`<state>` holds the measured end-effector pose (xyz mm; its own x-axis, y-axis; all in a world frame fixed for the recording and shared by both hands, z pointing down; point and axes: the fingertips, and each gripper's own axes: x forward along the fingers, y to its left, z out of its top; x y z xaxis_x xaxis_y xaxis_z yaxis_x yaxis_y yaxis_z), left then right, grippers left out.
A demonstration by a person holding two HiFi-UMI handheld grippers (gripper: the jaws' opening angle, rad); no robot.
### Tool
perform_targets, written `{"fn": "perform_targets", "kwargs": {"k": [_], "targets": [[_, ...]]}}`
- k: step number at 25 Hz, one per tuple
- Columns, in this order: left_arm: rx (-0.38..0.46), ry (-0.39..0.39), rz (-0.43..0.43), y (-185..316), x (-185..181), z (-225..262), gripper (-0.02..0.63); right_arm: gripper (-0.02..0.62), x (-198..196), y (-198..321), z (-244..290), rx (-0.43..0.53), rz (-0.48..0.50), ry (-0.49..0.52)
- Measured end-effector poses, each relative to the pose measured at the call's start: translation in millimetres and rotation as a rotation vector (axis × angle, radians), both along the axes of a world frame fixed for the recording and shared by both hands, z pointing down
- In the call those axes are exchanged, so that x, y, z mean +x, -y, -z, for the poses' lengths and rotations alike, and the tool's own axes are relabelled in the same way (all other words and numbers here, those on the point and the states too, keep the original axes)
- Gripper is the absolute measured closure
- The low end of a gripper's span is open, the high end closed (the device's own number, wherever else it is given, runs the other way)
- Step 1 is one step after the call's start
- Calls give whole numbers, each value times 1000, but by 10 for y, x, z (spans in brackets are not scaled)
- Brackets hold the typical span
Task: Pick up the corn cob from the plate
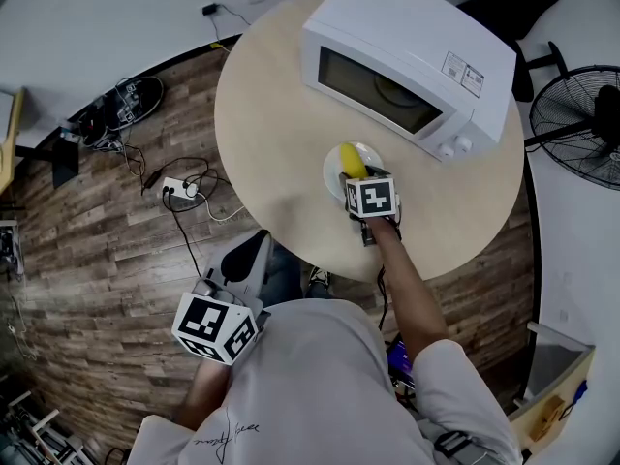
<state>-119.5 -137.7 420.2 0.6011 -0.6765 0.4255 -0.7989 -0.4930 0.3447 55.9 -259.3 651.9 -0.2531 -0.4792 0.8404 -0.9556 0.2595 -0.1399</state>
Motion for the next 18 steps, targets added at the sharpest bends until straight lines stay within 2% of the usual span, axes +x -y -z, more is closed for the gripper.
{"fn": "perform_targets", "kwargs": {"k": [18], "targets": [[6, -13, -12, -86, 119, 37, 617, 328, 125, -154, 192, 36, -36, 36]]}}
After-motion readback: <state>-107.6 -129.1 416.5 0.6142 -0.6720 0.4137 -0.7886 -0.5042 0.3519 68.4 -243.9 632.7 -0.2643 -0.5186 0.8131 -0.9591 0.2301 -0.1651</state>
